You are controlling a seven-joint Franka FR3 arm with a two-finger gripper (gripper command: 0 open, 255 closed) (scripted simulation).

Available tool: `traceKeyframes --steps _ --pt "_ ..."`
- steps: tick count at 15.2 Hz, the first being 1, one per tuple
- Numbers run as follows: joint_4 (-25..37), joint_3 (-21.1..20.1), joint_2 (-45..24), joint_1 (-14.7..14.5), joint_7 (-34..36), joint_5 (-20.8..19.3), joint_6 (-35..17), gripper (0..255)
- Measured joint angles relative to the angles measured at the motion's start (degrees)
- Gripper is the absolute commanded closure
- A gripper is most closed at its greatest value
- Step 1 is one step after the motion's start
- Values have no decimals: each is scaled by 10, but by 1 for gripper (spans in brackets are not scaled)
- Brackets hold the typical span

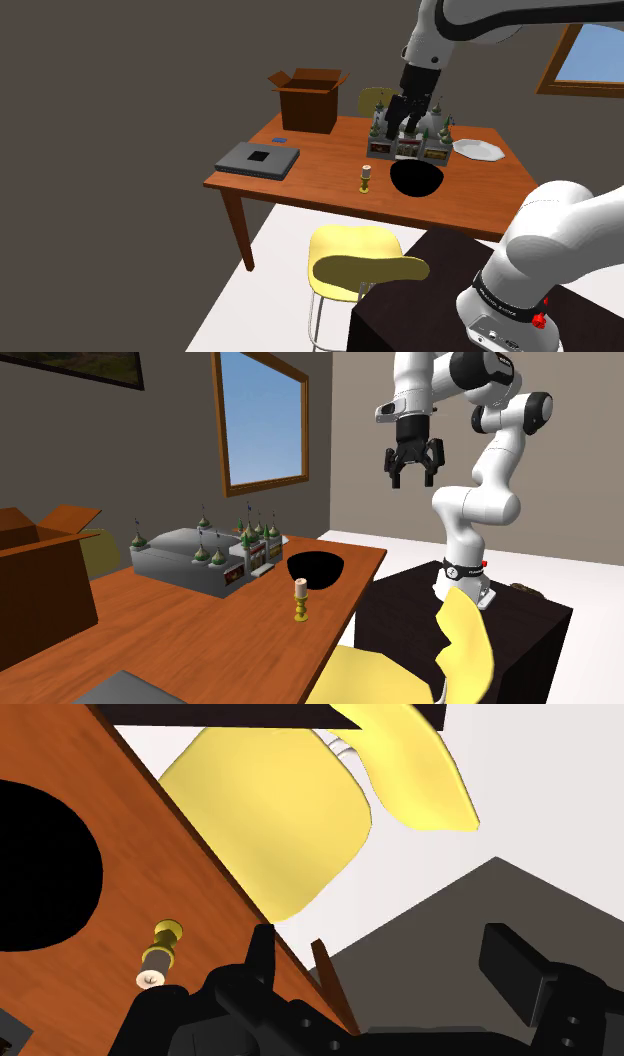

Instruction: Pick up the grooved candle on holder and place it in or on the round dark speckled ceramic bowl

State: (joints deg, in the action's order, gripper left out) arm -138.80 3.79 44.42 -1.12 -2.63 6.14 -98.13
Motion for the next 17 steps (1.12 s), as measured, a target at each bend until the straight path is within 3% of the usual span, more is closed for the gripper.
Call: traceKeyframes --steps 7,17 --pt "-18 18 -75 9 -32 -23 -78 0" --pt "16 58 -269 26 -91 -57 -212 0"
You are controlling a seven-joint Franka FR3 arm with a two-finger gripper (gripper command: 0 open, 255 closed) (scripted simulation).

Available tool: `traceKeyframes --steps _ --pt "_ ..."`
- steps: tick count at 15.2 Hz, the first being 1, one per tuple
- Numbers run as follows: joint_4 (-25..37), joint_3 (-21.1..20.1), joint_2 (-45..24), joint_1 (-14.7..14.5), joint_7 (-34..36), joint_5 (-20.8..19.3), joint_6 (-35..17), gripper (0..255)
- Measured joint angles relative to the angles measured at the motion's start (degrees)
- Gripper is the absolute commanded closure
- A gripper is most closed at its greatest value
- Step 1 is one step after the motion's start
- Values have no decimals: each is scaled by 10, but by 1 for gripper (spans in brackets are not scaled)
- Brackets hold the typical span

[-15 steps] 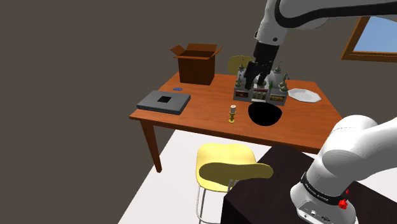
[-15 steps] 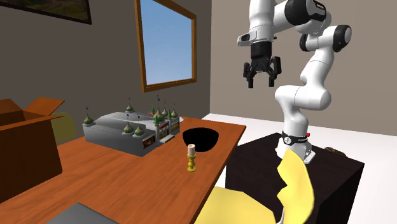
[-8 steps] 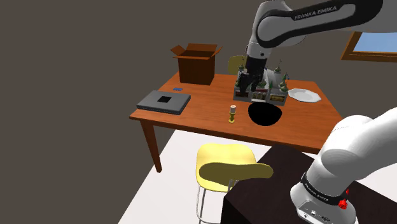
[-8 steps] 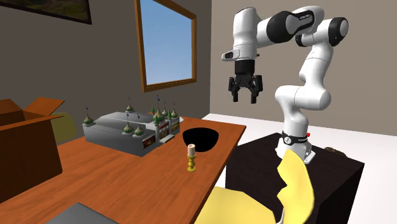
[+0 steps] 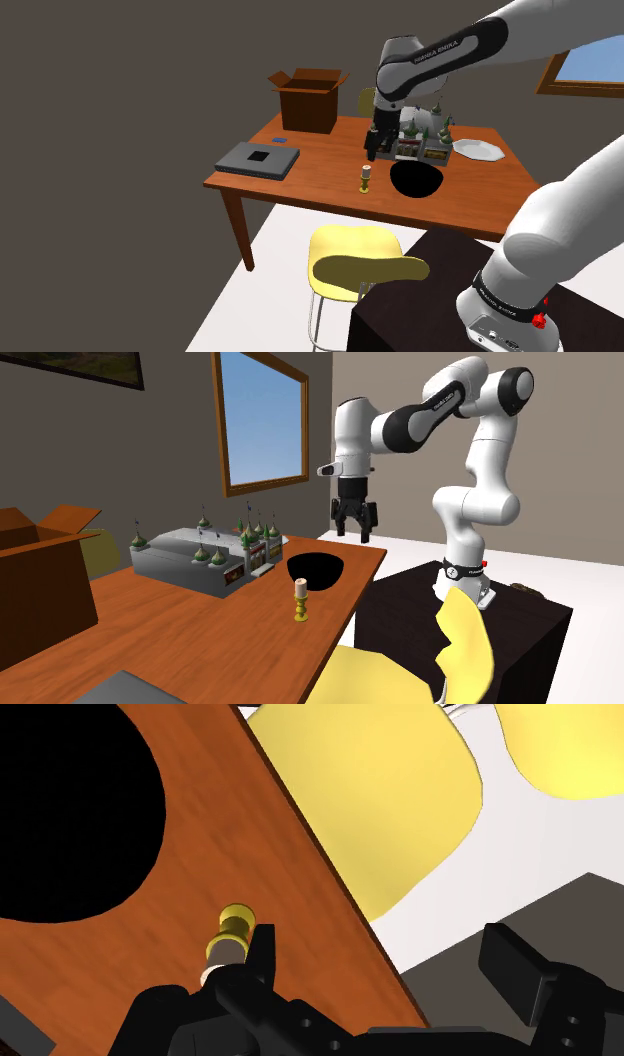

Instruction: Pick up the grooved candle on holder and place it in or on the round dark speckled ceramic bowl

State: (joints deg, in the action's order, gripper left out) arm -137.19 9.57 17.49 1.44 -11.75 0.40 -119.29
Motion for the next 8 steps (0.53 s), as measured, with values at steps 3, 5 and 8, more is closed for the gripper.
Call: traceKeyframes --steps 3,5,8 --pt "15 8 -60 3 -12 -5 -39 0" --pt "33 15 -105 7 -24 -6 -61 0" --pt "67 22 -171 12 -38 -7 -88 0"
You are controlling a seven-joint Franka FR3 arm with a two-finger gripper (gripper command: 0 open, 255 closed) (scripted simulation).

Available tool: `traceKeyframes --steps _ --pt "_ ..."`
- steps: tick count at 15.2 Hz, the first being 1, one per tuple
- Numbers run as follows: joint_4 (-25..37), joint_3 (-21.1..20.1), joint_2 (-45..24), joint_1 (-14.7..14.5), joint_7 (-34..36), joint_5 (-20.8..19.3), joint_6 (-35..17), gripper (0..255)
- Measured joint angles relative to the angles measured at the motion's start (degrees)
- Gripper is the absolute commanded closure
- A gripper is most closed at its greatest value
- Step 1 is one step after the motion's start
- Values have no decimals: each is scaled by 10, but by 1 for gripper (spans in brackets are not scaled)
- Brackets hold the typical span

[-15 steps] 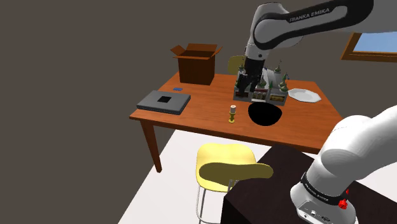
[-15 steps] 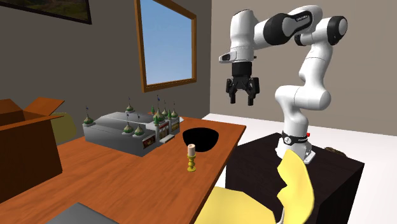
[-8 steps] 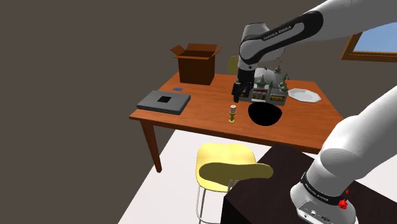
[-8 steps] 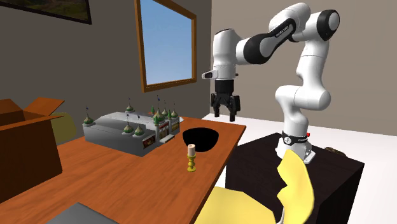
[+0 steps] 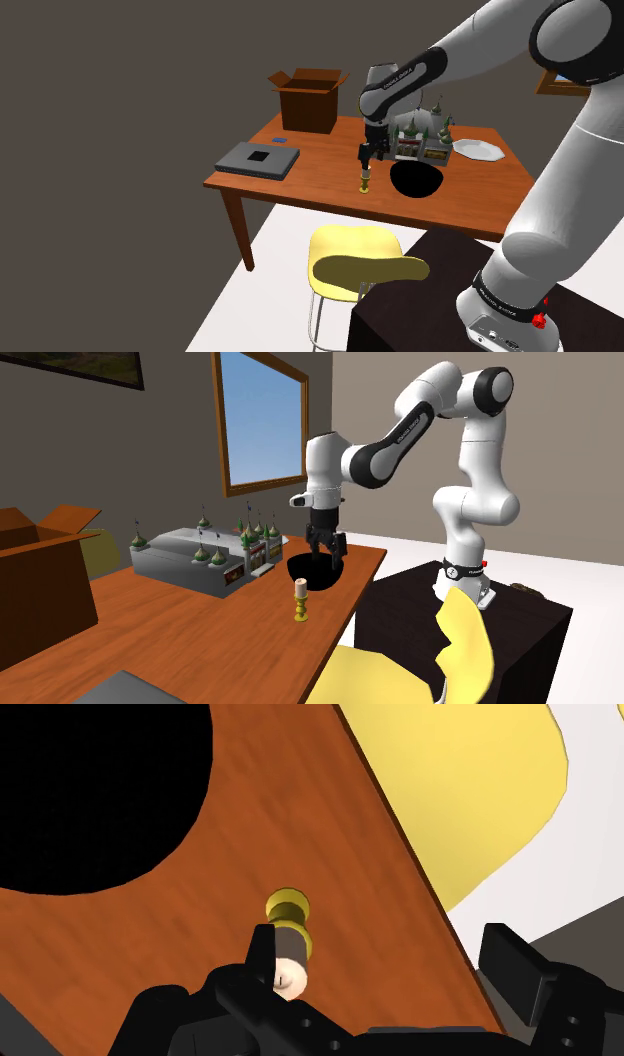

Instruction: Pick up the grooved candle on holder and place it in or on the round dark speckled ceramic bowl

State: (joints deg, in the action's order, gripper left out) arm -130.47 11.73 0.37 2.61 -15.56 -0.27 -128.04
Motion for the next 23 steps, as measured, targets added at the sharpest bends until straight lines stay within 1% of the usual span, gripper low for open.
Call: traceKeyframes --steps 3,6,13,19,20,23 --pt "44 5 -72 6 -15 3 -22 0" --pt "75 10 -123 15 -28 4 -38 0" --pt "67 8 -163 20 -37 13 -85 0" --pt "66 8 -169 21 -38 14 -91 0" --pt "66 8 -169 21 -38 14 -91 255" --pt "66 8 -168 21 -38 14 -91 255"
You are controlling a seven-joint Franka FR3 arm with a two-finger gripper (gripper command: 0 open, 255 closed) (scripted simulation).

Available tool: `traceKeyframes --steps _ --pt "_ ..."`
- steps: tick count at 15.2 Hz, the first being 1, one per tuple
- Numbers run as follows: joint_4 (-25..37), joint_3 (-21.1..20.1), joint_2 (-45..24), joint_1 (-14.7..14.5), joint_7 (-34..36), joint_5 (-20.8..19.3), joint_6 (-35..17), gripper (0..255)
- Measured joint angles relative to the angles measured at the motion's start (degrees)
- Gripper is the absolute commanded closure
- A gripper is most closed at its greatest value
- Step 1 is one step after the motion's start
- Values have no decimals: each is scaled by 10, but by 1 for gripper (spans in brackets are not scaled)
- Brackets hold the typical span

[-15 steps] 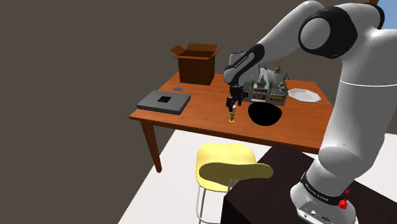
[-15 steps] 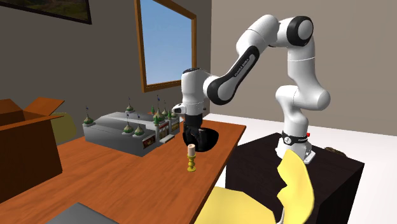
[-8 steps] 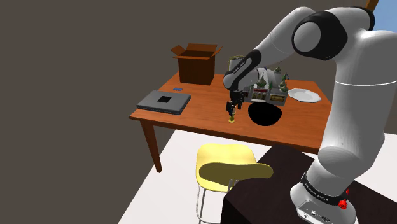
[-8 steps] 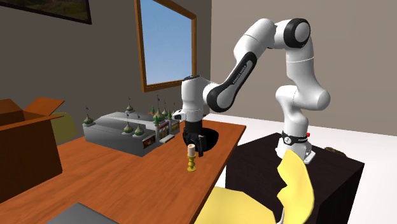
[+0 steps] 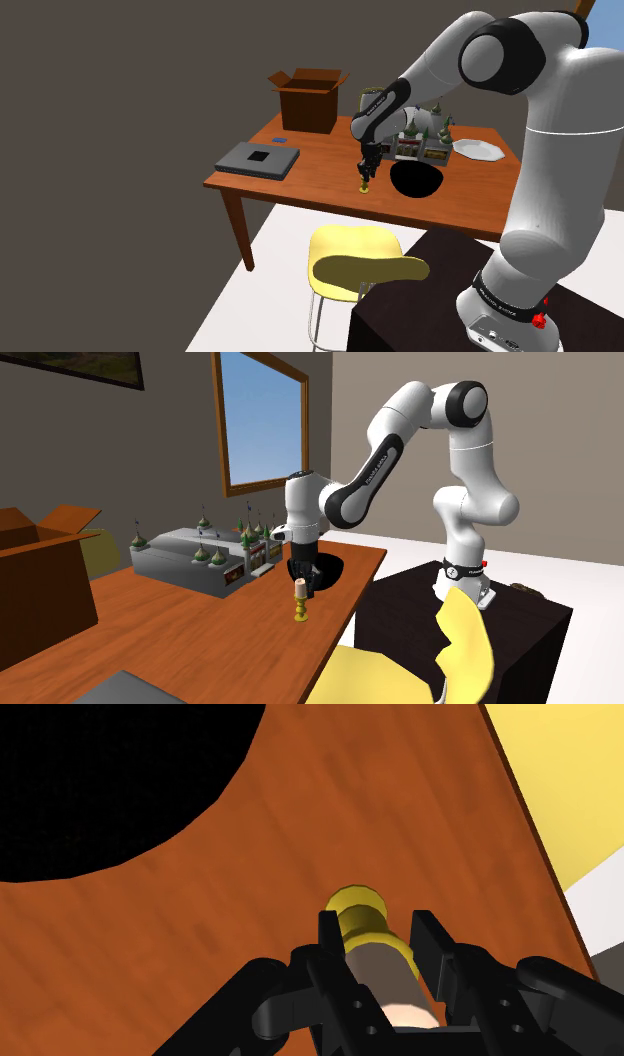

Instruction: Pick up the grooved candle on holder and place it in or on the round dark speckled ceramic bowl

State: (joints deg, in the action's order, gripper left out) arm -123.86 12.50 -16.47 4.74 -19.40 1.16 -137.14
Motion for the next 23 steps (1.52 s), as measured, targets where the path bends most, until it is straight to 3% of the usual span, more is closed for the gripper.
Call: traceKeyframes --steps 8,23 --pt "1 0 3 -1 1 -1 3 255" --pt "28 7 75 -6 10 -21 102 255"
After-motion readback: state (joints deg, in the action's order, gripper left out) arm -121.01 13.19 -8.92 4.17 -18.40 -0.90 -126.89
